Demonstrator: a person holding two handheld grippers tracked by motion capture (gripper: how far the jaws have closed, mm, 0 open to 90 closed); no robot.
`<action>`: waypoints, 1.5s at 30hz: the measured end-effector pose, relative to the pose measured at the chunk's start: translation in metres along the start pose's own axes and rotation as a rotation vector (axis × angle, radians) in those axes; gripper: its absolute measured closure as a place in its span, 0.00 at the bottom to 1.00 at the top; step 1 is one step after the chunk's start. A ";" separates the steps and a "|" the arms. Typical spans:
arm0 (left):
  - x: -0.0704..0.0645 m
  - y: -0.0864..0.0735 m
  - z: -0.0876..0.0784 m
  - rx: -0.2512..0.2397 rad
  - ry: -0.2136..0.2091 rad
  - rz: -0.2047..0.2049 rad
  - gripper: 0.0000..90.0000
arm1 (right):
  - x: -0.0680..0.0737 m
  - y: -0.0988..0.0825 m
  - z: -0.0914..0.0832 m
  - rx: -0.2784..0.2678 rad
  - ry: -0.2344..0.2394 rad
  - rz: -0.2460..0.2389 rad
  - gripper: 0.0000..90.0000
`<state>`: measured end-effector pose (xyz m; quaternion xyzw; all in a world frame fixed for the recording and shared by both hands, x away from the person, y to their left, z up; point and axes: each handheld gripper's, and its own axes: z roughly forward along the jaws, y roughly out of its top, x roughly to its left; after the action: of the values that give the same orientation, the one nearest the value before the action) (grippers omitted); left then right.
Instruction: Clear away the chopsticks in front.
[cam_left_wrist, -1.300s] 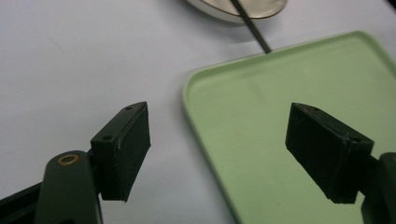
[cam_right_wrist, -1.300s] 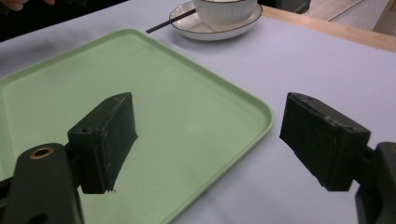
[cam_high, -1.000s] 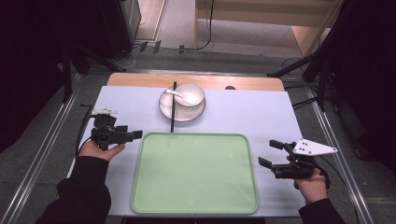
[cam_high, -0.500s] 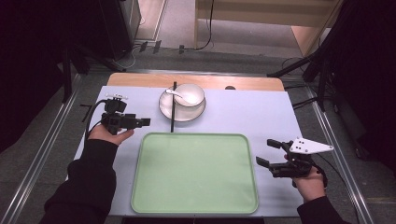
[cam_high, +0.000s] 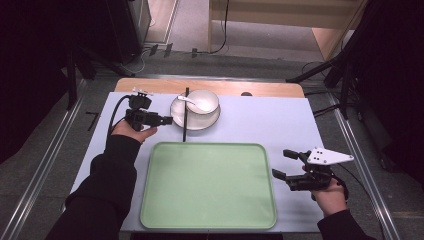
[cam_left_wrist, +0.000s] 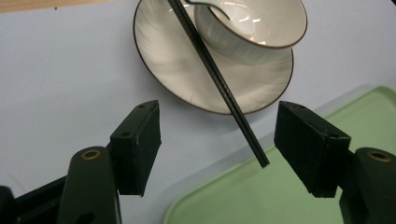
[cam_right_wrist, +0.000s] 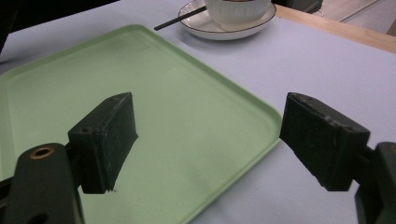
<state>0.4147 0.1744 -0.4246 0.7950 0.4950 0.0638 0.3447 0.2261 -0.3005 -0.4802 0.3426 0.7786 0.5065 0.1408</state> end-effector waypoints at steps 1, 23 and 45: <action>0.000 0.003 0.003 0.006 0.009 -0.005 0.36 | 0.000 0.000 0.000 -0.004 0.001 -0.003 0.21; -0.004 0.021 0.068 0.054 0.051 -0.010 0.43 | 0.001 -0.002 -0.005 -0.010 0.000 0.005 0.21; -0.001 0.018 0.089 0.078 0.073 -0.031 0.55 | 0.001 -0.003 -0.009 -0.015 0.002 0.011 0.21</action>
<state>0.4669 0.1256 -0.4801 0.7974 0.5216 0.0680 0.2959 0.2190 -0.3063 -0.4790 0.3452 0.7730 0.5136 0.1400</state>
